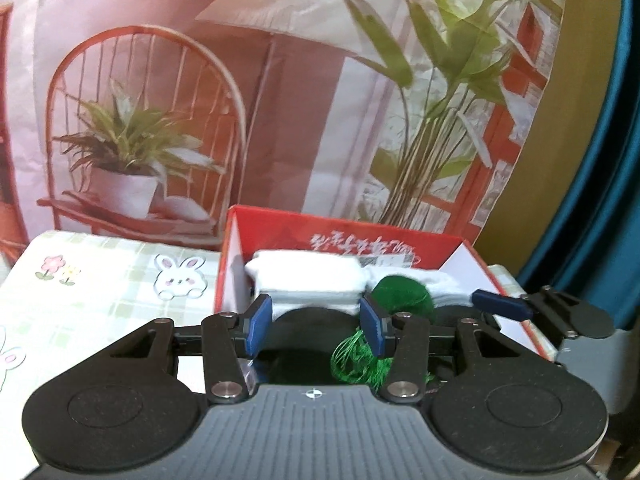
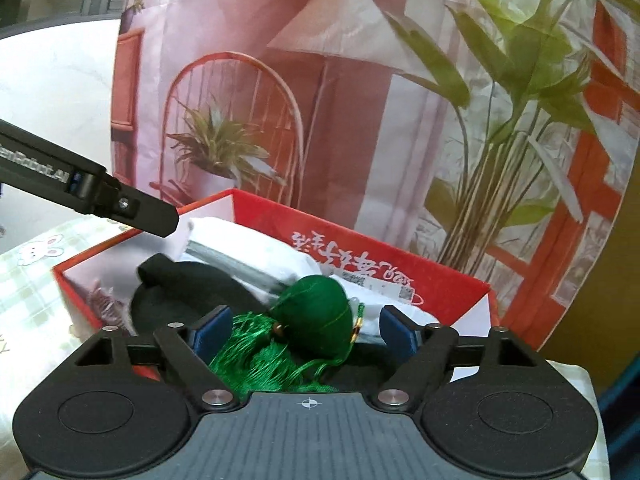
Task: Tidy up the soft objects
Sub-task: 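Lift the green plush into the red box and open both tools, then move both tools back to the orange floral pillow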
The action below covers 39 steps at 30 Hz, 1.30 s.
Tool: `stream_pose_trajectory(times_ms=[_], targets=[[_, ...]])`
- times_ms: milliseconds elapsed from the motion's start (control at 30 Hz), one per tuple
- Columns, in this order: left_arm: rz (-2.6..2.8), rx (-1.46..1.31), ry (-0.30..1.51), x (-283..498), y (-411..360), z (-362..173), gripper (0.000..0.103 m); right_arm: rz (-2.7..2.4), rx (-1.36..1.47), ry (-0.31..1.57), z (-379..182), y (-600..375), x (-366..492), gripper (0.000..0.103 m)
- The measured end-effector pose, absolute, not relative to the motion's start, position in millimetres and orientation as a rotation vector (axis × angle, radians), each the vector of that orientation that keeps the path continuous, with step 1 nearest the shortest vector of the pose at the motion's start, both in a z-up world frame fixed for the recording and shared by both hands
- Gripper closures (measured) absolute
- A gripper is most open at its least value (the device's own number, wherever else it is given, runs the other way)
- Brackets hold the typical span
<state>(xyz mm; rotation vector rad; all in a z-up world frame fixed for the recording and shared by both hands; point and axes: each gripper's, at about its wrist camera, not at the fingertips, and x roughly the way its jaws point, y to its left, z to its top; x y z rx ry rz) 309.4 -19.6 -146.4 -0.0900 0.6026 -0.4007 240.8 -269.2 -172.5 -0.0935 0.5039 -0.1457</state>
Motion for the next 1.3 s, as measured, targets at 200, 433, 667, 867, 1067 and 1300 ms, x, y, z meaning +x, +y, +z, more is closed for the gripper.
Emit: stream_pose_trajectory(times_ms=[200, 433, 667, 867, 1067, 1300], targets=[[-0.398, -0.071, 0.603, 281, -2, -158, 0.052, -0.116, -0.063, 0.433, -170, -251, 204, 0.025], [-0.39, -0.02, 0.58, 240, 14, -170, 0.052, -0.105, -0.017, 0.355, -178, -229, 149, 0.027], [-0.377, 0.032, 0.592, 212, 11, -197, 0.052, -0.119, 0.016, 0.393, -208, -217, 124, 0.028], [-0.338, 0.01, 0.691, 214, 8, -229, 0.052, -0.147, 0.075, 0.492, -240, -221, 126, 0.028], [-0.318, -0.062, 0.741, 215, 16, -244, 0.049, -0.125, 0.119, 0.581, -264, -224, 131, 0.033], [-0.351, -0.071, 0.767, 208, 18, -252, 0.049, -0.112, 0.124, 0.637, -272, -221, 131, 0.041]])
